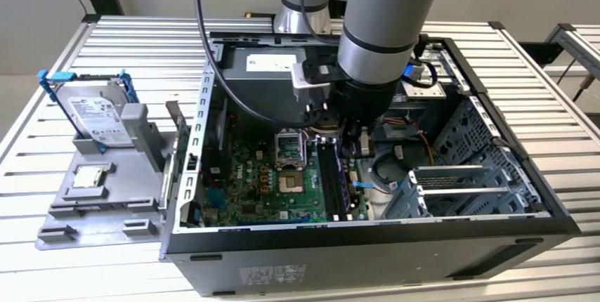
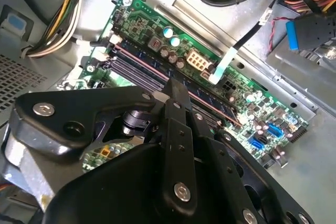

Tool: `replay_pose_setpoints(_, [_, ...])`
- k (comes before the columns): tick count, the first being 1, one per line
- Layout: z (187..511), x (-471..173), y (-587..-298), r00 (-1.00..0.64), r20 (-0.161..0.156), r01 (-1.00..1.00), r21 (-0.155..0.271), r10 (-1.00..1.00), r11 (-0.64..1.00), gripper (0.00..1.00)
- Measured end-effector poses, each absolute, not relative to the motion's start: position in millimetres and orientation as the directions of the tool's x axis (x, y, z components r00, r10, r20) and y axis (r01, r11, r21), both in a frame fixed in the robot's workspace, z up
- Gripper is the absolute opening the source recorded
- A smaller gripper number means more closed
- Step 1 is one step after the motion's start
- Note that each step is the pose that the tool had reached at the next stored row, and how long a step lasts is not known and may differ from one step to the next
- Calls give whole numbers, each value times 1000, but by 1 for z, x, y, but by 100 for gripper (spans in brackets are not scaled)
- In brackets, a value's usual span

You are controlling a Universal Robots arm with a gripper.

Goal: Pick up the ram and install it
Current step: 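Press down the ram until it locks into place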

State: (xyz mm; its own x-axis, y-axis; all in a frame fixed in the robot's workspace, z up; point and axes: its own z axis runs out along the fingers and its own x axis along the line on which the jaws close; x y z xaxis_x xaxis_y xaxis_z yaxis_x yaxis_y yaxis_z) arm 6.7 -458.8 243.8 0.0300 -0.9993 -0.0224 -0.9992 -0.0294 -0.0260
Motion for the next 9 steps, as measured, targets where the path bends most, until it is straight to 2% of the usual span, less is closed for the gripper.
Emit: replay_pose_setpoints(9, [242, 7, -459, 30, -20, -999, -26, -999, -30, 0])
